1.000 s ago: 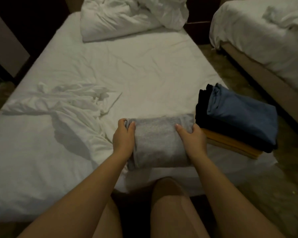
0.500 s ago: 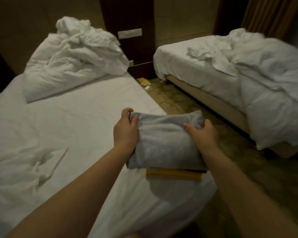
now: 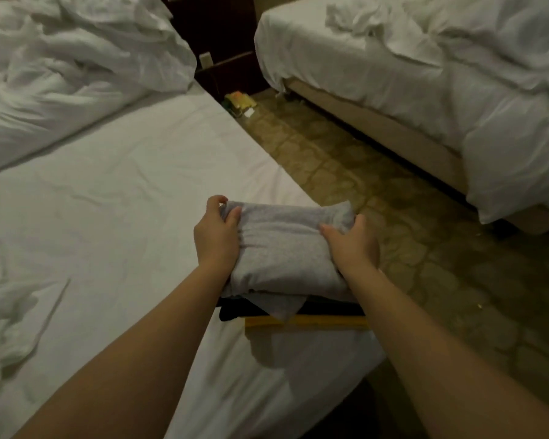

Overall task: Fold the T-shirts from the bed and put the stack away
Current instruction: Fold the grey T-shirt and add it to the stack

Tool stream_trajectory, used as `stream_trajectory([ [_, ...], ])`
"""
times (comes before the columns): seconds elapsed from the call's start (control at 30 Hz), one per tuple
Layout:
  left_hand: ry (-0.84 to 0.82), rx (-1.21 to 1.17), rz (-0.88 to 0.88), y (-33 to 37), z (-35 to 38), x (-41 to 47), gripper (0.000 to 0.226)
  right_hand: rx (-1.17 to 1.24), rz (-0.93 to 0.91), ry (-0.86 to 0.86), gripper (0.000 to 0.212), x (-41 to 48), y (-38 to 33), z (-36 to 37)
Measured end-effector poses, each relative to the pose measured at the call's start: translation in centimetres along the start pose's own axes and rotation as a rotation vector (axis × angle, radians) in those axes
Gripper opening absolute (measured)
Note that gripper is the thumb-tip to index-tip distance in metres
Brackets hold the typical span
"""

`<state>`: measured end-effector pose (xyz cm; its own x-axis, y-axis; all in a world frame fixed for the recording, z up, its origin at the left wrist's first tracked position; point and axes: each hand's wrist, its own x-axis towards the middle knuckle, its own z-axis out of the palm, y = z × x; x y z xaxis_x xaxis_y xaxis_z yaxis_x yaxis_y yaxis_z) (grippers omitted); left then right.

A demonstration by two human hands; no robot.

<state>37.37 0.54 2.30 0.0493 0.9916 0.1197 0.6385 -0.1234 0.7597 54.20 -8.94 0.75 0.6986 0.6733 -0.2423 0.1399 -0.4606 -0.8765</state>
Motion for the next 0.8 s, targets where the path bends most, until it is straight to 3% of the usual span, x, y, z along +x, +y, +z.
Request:
stream_trajectory([
  [0.27, 0.079, 0.0, -0.018, 1.2, -2.5, 2.7, 0.03, 0.111, -0.023, -0.124, 0.066, 1.3, -4.9, -1.0],
  [0.43, 0.193, -0.085, 0.007, 4.7, -8.3, 4.1, 0.032, 0.238, -0.183, -0.162, 0.059, 0.0, -11.2, -1.4],
  [0.63, 0.386, -0.148, 0.18, 11.2, -17.3, 6.7, 0.029, 0.487, -0.411, -0.177, 0.052, -2.2, -20.3, -1.3],
  [0.73, 0.374, -0.209, 0.222, 12.9, -18.3, 6.2, 0.026, 0.535, -0.428, -0.17, 0.06, -2.5, -20.9, -2.2],
  [0.8, 0.307, -0.219, 0.185, 12.3, -16.3, 5.2, 0.023, 0.492, -0.329, -0.158, 0.066, -2.2, -18.4, -3.1],
])
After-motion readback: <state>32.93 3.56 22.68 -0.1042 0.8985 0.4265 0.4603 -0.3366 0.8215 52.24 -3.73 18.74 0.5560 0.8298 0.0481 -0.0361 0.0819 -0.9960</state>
